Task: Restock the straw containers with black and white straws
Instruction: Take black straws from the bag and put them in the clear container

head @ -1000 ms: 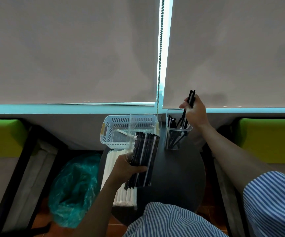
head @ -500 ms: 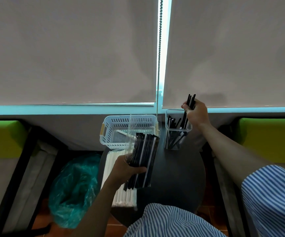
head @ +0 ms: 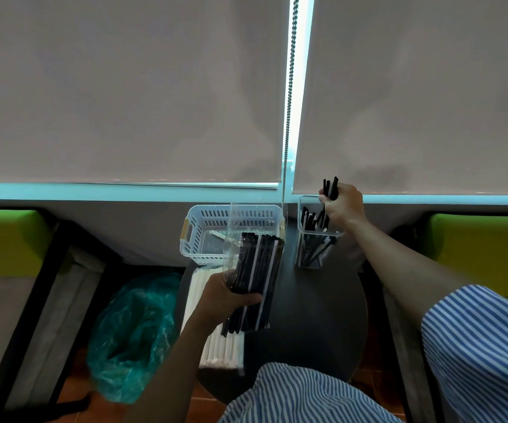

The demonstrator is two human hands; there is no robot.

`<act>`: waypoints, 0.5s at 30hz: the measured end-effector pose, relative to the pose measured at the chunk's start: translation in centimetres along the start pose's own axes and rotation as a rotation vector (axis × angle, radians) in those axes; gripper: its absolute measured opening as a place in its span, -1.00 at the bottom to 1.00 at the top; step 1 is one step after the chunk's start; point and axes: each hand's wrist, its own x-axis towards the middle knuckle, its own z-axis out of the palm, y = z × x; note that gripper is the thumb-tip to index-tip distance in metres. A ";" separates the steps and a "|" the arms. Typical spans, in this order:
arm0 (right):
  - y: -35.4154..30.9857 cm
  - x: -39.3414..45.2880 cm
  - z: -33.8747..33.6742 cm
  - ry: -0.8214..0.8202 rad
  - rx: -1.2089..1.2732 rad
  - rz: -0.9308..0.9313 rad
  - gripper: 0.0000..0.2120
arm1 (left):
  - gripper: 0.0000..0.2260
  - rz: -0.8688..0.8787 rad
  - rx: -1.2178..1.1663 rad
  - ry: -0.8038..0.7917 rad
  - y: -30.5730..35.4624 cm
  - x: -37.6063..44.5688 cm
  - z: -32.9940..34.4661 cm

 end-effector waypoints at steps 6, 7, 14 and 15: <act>0.8 -0.2 0.0 -0.060 -0.007 -0.012 -0.79 | -0.67 0.002 0.003 -0.003 0.3 0.2 0.2; 0.9 -0.2 -0.1 -0.069 -0.005 -0.023 -0.76 | -0.66 0.007 0.010 -0.003 0.3 0.2 0.3; -4.5 -2.0 -1.9 0.086 0.165 -0.256 -0.87 | -0.68 0.033 0.041 -0.001 0.7 0.4 0.4; -5.7 -2.5 -2.2 0.063 0.204 -0.317 -0.90 | -0.68 0.033 0.048 -0.004 0.6 0.4 0.4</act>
